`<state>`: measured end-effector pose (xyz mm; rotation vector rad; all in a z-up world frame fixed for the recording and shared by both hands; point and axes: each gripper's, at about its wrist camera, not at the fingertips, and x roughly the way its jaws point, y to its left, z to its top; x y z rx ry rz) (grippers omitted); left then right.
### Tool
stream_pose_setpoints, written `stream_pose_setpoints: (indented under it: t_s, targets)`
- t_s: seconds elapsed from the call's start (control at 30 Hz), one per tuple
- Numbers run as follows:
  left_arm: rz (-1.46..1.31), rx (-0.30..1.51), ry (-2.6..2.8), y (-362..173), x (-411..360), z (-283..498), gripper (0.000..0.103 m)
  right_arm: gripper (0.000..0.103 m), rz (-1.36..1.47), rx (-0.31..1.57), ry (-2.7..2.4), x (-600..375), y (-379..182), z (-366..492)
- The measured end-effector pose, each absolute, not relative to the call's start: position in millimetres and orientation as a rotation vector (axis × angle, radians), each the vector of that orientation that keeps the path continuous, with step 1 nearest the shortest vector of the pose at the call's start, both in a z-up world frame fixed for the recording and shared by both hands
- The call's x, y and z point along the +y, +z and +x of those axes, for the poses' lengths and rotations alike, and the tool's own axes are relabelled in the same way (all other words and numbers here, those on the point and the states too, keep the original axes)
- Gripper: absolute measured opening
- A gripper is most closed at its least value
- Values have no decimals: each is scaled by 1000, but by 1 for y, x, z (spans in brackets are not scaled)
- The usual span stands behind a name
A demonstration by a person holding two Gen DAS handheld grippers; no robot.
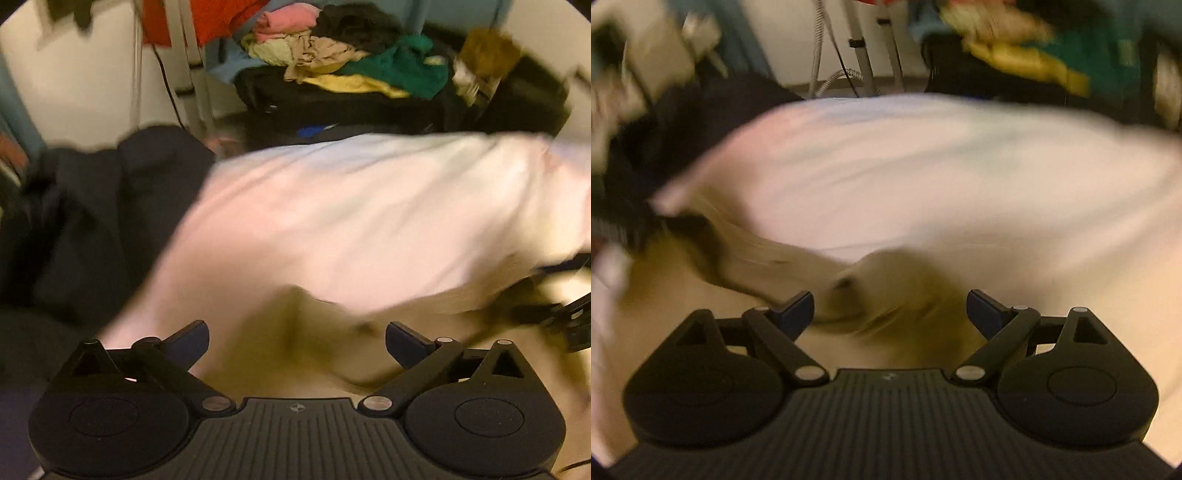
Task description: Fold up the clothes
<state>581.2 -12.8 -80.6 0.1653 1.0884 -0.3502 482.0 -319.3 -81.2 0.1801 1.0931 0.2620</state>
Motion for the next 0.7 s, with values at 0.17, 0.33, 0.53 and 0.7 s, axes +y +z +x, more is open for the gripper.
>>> stream_pose_setpoints:
  t_s: [0.17, 0.33, 0.53, 0.7]
  targets:
    - [90, 900, -337, -46, 0, 519, 103, 91, 187, 899, 119, -335, -56, 418]
    - [-43, 717, -301, -15, 30, 412, 102, 91, 215, 681, 58, -317, -23, 312]
    - [-296, 647, -222, -7, 88, 283, 97, 91, 275, 531, 30, -293, 6, 168]
    - [-417, 587, -185, -6, 119, 198, 88, 91, 316, 438, -4, -283, 8, 84]
